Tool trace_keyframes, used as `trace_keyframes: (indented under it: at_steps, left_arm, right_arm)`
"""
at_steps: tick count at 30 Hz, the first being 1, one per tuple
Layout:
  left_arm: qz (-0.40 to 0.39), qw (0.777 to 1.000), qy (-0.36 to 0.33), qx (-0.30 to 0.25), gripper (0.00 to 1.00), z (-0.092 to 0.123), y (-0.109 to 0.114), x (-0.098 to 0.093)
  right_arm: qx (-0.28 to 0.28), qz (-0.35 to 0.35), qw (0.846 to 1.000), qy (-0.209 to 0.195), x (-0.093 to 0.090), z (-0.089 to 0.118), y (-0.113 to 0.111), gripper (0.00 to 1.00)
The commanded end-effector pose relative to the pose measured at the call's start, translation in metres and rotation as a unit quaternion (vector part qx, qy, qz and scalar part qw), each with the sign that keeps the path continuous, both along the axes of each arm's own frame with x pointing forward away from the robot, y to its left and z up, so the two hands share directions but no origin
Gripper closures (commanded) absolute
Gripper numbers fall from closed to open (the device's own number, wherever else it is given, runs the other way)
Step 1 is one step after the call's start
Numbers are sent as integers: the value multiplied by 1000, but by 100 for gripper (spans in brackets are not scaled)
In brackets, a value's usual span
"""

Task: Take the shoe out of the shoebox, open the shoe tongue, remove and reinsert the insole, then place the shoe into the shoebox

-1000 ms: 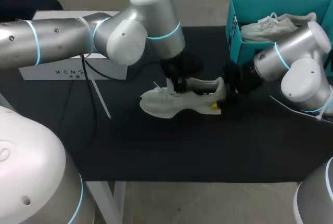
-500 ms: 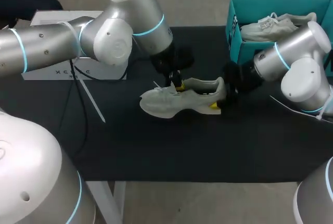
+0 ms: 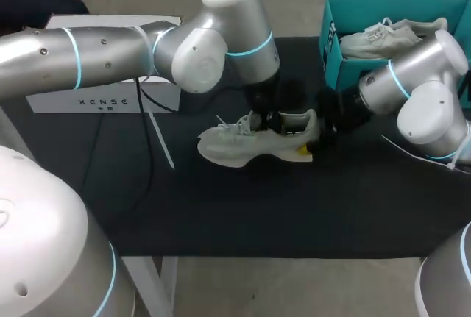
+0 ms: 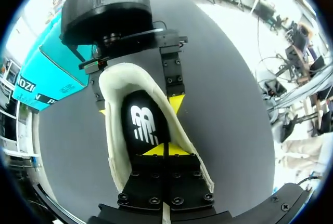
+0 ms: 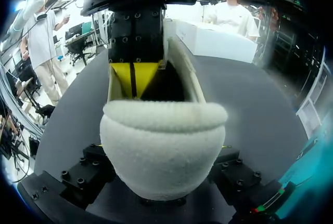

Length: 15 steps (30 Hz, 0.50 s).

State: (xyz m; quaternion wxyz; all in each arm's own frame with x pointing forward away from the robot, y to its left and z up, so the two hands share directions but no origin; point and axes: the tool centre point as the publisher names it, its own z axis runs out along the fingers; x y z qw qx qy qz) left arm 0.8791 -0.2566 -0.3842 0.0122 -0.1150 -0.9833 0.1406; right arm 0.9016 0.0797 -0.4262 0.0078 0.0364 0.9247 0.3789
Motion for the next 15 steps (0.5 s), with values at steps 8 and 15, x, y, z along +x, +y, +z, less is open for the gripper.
trace_keyframes:
  at_steps: [8,15]
  left_arm:
    - [4,997,-17,69,100,-6,-10,-4]
    - [20,997,-7,73,100,-16,-5,-1]
  right_arm:
    - [-1,1,1000,0,0,-4,2,100]
    - [-1,1,1000,0,0,-4,2,100]
